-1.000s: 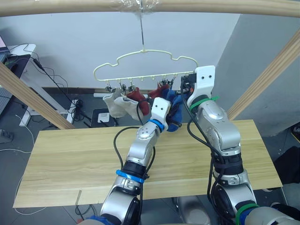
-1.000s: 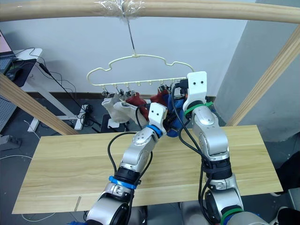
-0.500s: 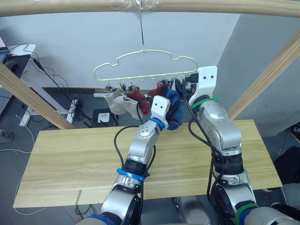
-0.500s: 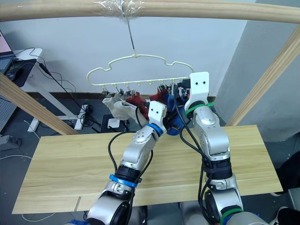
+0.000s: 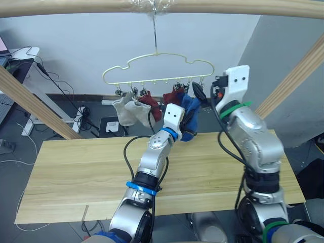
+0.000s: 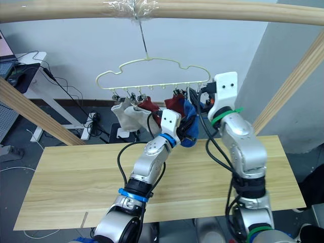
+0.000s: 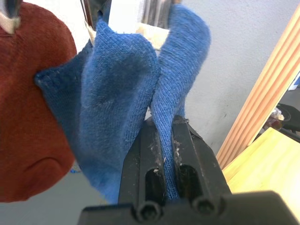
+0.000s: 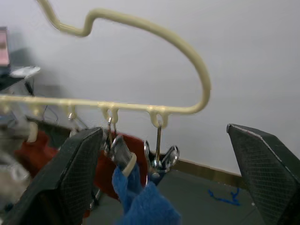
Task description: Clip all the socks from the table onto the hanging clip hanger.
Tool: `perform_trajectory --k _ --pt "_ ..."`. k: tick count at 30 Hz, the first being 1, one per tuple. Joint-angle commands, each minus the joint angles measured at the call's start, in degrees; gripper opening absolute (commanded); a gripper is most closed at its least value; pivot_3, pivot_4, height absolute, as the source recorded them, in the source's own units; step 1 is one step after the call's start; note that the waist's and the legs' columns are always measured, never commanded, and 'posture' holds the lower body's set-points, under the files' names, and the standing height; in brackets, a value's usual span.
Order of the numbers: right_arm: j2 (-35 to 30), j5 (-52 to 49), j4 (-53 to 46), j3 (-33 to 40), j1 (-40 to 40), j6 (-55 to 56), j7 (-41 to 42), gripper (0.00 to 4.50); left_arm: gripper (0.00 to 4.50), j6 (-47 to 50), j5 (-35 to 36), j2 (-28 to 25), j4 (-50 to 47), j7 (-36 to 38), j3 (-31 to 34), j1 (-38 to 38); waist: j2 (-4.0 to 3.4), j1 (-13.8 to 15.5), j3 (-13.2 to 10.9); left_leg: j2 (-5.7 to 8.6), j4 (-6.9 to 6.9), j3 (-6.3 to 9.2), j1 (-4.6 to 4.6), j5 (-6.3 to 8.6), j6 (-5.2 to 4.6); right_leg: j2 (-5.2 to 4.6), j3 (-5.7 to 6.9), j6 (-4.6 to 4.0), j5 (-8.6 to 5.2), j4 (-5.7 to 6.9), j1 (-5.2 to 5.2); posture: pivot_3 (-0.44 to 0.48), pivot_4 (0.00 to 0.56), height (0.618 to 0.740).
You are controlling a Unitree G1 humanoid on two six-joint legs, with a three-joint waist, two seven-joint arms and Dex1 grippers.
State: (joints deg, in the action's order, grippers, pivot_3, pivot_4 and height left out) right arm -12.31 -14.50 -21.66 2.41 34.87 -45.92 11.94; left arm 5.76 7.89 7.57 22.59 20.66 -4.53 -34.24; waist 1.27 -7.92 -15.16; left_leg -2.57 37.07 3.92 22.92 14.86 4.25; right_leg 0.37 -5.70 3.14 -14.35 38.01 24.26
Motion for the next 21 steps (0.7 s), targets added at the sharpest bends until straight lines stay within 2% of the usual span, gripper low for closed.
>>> perform_trajectory --k 1,6,13,19,21 --pt "-6.5 -4.3 -6.3 0.9 -1.5 -4.4 6.7 4.42 0.00 -1.2 0.3 0.8 -0.8 0.0 -0.5 -1.4 0.00 0.0 0.0 0.00 0.00 0.00 -0.01 0.00 0.00 0.01 0.01 0.00 0.00 0.01 0.00 -0.166 0.229 0.740" --pt "-17.5 -7.8 -10.8 -0.6 -5.4 -6.5 15.9 4.42 0.00 -1.4 0.4 1.0 -0.1 0.2 -0.5 -1.8 0.00 0.0 0.0 0.03 0.01 -0.01 -0.02 0.00 -0.01 0.01 -0.02 0.01 -0.01 -0.02 -0.03 -0.179 0.231 0.740" --pt "-20.4 -6.9 -11.5 -3.9 -7.8 -4.5 17.5 4.42 0.00 -1.5 1.1 1.3 0.8 -0.6 0.7 -2.7 0.00 -0.2 0.0 0.03 0.01 -0.01 -0.07 -0.01 -0.02 0.02 -0.05 0.02 -0.01 0.00 -0.05 -0.181 0.231 0.740" --pt "-20.2 -6.2 -10.9 -4.8 -7.9 -3.5 17.2 4.50 1.56 -1.6 1.3 0.8 1.4 -0.8 1.1 -2.9 0.00 -0.1 0.0 0.03 0.04 -0.01 -0.05 -0.01 -0.02 0.02 -0.05 0.03 -0.01 -0.02 -0.08 -0.174 0.230 0.740" --pt "-20.2 -6.1 -10.7 -4.9 -7.9 -3.3 17.1 4.50 2.21 -1.1 1.3 0.4 0.9 0.2 0.6 -2.4 0.00 0.0 0.0 0.03 0.03 -0.01 -0.05 -0.01 -0.02 0.02 -0.04 0.03 -0.01 -0.03 -0.08 -0.174 0.230 0.740"
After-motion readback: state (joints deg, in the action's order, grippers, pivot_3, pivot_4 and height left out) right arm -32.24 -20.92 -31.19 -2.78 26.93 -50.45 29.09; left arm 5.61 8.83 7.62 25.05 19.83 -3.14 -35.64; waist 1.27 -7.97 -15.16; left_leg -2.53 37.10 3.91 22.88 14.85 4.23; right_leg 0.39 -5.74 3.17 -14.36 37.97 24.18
